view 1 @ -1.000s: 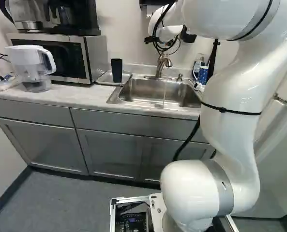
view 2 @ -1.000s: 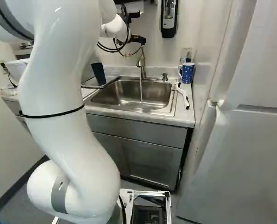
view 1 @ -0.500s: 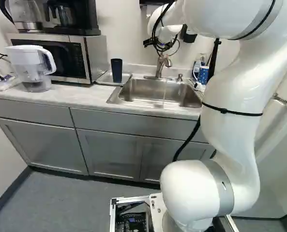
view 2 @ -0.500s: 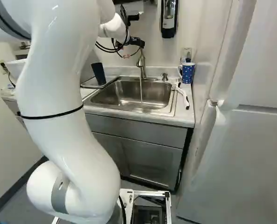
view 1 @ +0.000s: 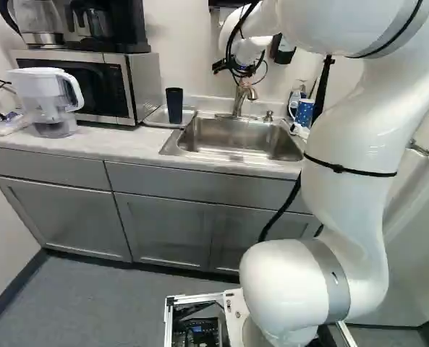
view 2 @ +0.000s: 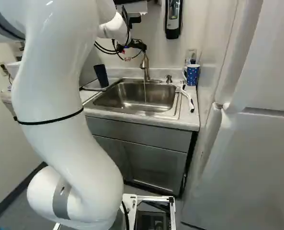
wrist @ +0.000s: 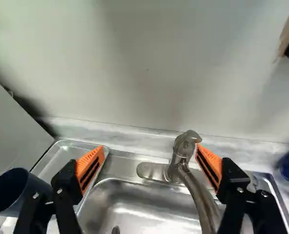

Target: Rinse the cup and place it in the tray

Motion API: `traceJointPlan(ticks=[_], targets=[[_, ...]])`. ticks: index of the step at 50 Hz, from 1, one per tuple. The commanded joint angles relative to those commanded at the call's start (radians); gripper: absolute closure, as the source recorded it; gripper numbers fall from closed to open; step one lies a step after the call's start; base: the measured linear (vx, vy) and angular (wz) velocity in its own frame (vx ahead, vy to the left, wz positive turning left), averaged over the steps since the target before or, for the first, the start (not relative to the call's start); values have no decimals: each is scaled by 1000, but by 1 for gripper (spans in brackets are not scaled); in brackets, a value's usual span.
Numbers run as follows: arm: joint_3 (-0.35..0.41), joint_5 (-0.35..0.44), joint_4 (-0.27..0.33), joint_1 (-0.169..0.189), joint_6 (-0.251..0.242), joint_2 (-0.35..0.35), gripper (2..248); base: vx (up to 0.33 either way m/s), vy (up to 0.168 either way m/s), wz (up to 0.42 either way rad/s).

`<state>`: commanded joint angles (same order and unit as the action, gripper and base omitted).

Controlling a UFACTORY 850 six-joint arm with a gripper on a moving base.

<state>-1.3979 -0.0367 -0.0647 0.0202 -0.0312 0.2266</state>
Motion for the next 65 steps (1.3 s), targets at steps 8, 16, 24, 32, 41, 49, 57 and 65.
traceJointPlan(ticks=[8,16,24,32,41,49,57,65], targets=[[18,-17,0,0,0,-16,3,0,0,0],[39,-34,0,3,0,-35,3,0,0,0],[75,-53,0,13,0,-68,3,0,0,0],[112,-73,0,27,0,-103,3,0,0,0],[154,-96,0,44,0,-142,3,0,0,0],[190,-116,0,60,0,-177,3,0,0,0],[225,-140,0,76,0,-211,3,0,0,0],[259,-168,0,94,0,-245,3,0,0,0]])
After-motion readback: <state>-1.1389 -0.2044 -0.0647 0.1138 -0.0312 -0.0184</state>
